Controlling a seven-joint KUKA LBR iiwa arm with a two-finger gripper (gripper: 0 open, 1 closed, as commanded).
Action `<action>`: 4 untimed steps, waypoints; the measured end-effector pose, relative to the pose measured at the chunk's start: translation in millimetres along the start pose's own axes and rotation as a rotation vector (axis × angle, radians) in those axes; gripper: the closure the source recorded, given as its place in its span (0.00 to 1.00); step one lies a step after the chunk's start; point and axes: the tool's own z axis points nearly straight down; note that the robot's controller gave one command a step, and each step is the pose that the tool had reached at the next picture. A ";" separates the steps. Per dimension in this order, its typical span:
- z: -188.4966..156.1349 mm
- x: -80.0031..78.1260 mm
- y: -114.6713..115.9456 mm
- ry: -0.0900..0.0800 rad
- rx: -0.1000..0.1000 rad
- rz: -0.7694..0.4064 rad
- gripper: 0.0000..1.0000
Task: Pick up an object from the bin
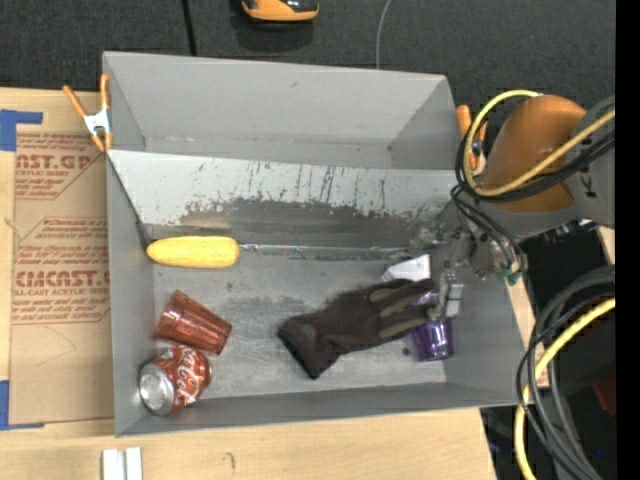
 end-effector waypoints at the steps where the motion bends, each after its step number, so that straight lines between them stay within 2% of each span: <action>1: -4.8 -1.7 0.6 -0.007 0.001 -0.002 0.00; 2: 56.3 9.1 55.0 -0.012 0.002 -0.032 0.00; 3: 33.9 27.8 67.2 -0.002 -0.001 0.065 0.00; 4: 33.5 2.6 111.3 -0.011 0.001 0.032 0.00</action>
Offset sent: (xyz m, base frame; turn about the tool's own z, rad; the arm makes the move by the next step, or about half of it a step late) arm -0.0120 0.0619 -0.0642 -0.0377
